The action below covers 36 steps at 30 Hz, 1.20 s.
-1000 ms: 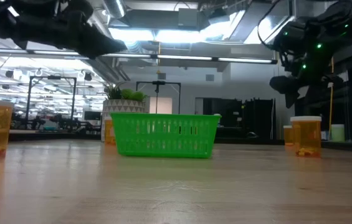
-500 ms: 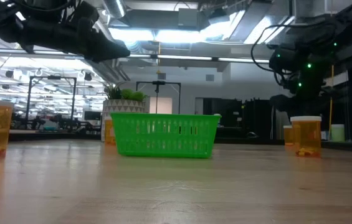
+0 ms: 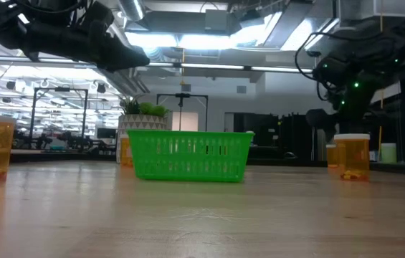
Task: Pick and place pill bottles into a basket
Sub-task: Put the orange medicine bottle into the green bin
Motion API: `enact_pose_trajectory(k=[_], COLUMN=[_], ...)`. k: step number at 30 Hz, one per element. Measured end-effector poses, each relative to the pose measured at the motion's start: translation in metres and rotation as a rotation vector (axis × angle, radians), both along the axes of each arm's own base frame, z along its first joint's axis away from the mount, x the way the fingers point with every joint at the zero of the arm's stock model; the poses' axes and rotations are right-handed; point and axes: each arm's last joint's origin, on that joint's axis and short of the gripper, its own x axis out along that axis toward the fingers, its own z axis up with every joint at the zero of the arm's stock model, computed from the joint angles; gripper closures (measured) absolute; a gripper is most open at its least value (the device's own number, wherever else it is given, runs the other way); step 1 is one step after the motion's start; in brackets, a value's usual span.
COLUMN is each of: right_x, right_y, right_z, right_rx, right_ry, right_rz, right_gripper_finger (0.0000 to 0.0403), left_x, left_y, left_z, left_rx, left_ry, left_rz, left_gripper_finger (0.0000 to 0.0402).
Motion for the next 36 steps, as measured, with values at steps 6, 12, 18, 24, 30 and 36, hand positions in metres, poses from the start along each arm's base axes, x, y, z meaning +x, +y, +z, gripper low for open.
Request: enact_pose_trajectory(k=[6, 12, 18, 24, 30, 36], right_x=[-0.005, 0.0, 0.003, 0.003, 0.004, 0.004], right_y=[0.004, -0.002, -0.007, -0.008, -0.009, -0.009], right_z=[-0.01, -0.019, -0.028, -0.029, -0.029, -0.029], right_rx=[-0.019, -0.072, -0.095, -0.122, -0.129, -0.121], right_ry=[-0.024, -0.06, 0.001, 0.004, -0.031, -0.04], right_rz=[-0.066, -0.071, -0.1, -0.13, -0.149, -0.142], right_gripper_finger=[0.0143, 0.0143, 0.0143, 0.0143, 0.0143, 0.0143], left_x=[0.0, 0.0, 0.0, 0.0, 0.0, 0.0], left_y=[0.0, 0.0, 0.0, 0.0, 0.0, 0.0], left_z=[0.0, 0.0, 0.0, 0.0, 0.0, 0.0], left_rx=[0.0, 0.0, 0.0, 0.0, 0.0, -0.001], left_ry=[0.0, 0.0, 0.0, 0.0, 0.0, -0.001], left_rz=[0.0, 0.0, 0.0, 0.0, 0.0, 0.0], left_gripper_finger=[0.0395, 0.0395, 0.0395, 0.0395, 0.0395, 0.0395])
